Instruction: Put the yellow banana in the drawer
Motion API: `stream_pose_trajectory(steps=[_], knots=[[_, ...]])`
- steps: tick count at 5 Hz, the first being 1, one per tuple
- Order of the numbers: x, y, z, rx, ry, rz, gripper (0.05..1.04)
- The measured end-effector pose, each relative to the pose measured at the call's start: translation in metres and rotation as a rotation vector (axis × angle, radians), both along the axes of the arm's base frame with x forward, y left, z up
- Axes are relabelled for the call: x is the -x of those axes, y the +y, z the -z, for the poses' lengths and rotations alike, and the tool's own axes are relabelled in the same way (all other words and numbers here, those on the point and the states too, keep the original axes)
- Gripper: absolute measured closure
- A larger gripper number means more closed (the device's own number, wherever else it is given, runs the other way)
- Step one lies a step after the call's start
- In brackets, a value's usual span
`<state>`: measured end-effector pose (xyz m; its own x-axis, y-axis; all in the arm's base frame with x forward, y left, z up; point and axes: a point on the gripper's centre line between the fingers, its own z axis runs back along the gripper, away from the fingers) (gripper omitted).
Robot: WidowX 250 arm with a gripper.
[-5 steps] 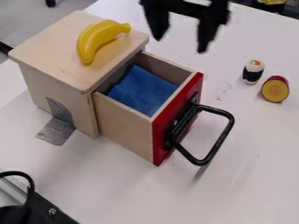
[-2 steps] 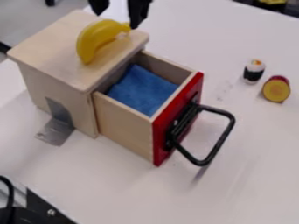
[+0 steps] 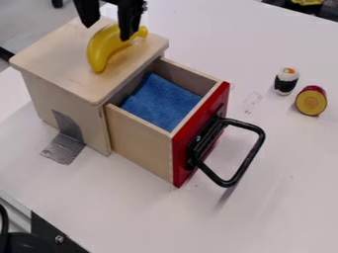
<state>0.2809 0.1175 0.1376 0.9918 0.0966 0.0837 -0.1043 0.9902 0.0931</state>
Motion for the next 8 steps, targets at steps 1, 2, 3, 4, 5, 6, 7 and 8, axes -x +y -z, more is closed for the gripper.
stream_pose_trajectory(steps=[1, 2, 3, 4, 5, 6, 7, 8], knots=[[0.004, 0.004, 0.011, 0.012, 0.079, -0.008, 0.086], [0.004, 0.004, 0.023, 0.031, 0.115, -0.021, 0.130], [0.007, 0.000, 0.027, 0.040, 0.131, -0.024, 0.419], [0.005, -0.013, 0.015, 0.022, 0.100, 0.006, 0.531], [0.003, -0.044, -0.001, 0.002, 0.053, 0.067, 0.531], [0.005, -0.087, -0.006, 0.011, 0.032, 0.125, 0.531], [0.006, -0.107, 0.001, 0.014, 0.032, 0.151, 0.531], [0.006, -0.111, 0.022, 0.004, 0.095, 0.148, 0.531]])
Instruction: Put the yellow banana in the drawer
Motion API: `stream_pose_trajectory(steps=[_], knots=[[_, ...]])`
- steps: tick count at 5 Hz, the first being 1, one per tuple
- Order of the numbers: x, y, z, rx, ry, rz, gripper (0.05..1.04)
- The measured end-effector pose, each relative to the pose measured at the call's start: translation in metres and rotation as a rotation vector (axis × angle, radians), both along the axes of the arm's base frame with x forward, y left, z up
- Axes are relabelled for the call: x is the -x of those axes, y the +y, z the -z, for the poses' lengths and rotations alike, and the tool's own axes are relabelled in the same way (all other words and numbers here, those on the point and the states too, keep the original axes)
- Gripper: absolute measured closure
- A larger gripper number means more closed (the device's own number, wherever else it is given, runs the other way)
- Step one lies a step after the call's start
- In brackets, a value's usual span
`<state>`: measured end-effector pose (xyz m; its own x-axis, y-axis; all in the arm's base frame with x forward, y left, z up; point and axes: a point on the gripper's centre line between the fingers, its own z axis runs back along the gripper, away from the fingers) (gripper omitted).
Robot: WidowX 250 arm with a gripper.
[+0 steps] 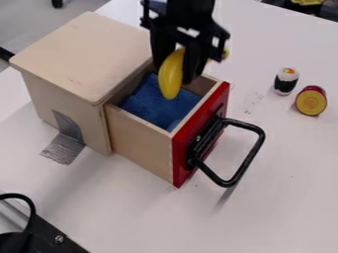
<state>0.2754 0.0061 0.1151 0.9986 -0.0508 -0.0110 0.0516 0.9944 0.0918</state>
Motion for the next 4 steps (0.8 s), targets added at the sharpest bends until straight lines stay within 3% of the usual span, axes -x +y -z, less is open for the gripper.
stream_pose_trajectory(steps=[1, 2, 3, 4], knots=[[0.006, 0.004, 0.011, -0.023, 0.041, -0.020, 0.531], [0.014, 0.005, 0.019, -0.026, 0.066, -0.030, 0.461], [0.017, 0.006, 0.021, -0.036, 0.079, -0.038, 0.160], [0.021, 0.003, 0.017, -0.041, 0.080, -0.041, 0.078]])
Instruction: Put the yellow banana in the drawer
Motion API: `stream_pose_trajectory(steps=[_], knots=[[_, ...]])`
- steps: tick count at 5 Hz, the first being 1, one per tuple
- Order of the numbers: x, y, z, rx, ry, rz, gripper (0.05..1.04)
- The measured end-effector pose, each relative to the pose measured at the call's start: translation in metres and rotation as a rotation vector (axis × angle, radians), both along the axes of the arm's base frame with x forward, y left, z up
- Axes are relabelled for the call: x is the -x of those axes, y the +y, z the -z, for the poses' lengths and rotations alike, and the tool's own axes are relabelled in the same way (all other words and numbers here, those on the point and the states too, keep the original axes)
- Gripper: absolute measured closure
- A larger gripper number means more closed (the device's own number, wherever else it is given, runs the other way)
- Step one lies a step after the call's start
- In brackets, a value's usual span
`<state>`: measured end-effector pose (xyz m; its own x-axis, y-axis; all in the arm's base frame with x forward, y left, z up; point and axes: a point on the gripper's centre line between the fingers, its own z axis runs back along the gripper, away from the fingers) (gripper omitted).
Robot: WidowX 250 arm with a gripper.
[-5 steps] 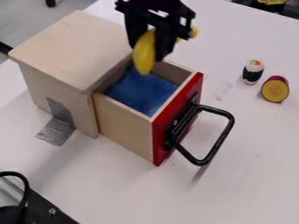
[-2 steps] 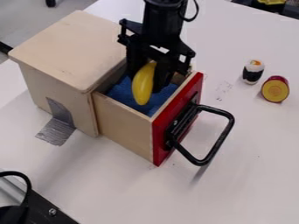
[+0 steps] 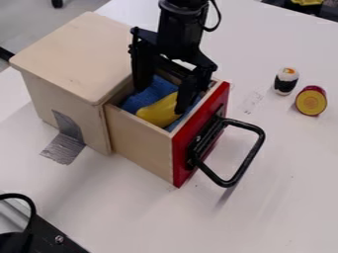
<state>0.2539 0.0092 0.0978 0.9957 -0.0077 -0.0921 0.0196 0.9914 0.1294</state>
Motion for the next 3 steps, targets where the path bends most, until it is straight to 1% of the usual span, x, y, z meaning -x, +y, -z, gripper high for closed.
stream_pose_trajectory(steps=[1, 2, 3], knots=[[0.008, -0.010, -0.027, -0.001, -0.066, 0.012, 0.083], [0.020, -0.022, -0.054, 0.031, -0.128, 0.028, 0.083], [0.025, -0.032, -0.056, 0.062, -0.108, 0.050, 0.083]])
